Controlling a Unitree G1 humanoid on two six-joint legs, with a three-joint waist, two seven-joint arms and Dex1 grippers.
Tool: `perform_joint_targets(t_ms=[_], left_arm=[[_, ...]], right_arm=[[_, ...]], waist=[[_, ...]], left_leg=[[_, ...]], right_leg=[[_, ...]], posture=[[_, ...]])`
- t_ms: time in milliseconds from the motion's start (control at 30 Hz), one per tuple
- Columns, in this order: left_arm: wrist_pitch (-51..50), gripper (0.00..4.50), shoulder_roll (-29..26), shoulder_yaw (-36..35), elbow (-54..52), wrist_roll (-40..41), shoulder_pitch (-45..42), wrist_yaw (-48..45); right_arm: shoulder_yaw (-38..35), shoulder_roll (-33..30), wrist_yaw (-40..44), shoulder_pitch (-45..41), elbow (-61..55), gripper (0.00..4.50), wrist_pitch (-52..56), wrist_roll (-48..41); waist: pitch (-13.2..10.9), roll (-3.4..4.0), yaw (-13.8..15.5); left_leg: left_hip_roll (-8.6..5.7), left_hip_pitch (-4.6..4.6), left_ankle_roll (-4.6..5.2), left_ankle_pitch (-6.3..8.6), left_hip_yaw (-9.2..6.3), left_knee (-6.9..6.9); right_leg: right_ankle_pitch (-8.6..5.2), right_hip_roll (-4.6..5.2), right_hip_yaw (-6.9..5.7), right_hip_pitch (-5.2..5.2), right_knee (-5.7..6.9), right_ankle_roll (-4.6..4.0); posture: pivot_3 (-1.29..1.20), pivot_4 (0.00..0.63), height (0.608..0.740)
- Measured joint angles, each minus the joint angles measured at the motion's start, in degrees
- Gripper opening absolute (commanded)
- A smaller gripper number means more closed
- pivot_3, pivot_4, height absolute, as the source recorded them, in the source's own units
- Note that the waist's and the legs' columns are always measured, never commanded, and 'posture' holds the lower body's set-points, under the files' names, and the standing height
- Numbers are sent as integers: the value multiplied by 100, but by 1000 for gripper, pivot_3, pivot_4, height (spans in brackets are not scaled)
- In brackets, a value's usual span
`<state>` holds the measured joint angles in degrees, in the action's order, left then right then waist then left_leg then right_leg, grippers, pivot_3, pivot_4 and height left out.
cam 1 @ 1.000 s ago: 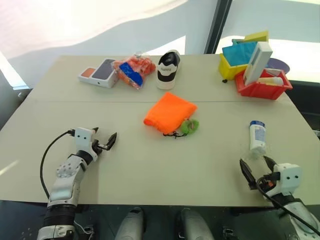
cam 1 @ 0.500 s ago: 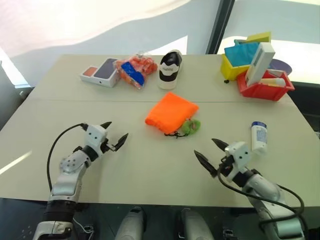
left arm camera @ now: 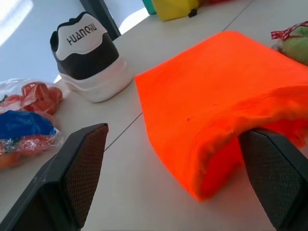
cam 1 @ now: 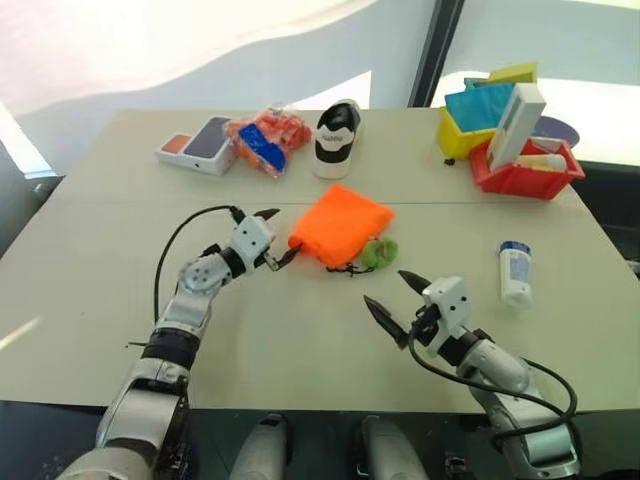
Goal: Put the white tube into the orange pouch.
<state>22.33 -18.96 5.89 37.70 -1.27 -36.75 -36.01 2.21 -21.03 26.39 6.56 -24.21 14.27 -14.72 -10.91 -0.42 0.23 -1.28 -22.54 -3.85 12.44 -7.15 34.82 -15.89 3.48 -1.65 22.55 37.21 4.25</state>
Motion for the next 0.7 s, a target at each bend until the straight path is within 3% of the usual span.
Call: perform_joint_targets(t_ms=[33,133,367,600,700], left_arm=[[92,4500,46,11,176,-41,-68,13],[266,3549,107,47,573,-155,-197,58],[624,23,142,52,1098,-211,-416,123],[745,23,-67,-19,1116,-179,-349,90],[613,23,-207,-122,533,47,70,-66]], right_arm=[[-2,9,-23,13,-28,4419,0,3],[-3,20,-75,34,-73,4500,0,18],[-8,31,-172,86,-124,4500,-4,71],[-89,31,-258,2,-124,4500,-63,113],[-212,35,-408,-83,-110,4500,-171,225]], waist=[[0,0,-6],[0,0,-14],[-1,-1,-6],[0,-1,-63],[0,0,-118]], left_leg=[[0,1,0,0,0,0],[1,1,0,0,0,0],[0,0,0,0,0,6],[1,1,0,0,0,6],[2,1,0,0,4,4]], right_leg=[[0,0,0,0,1,0],[1,-2,0,1,2,0],[3,-2,0,-2,2,5],[4,-2,0,-2,4,4],[15,0,9,0,4,-15]], posture=[[0,150,740],[0,150,740],[0,150,740],[0,150,740],[0,150,740]])
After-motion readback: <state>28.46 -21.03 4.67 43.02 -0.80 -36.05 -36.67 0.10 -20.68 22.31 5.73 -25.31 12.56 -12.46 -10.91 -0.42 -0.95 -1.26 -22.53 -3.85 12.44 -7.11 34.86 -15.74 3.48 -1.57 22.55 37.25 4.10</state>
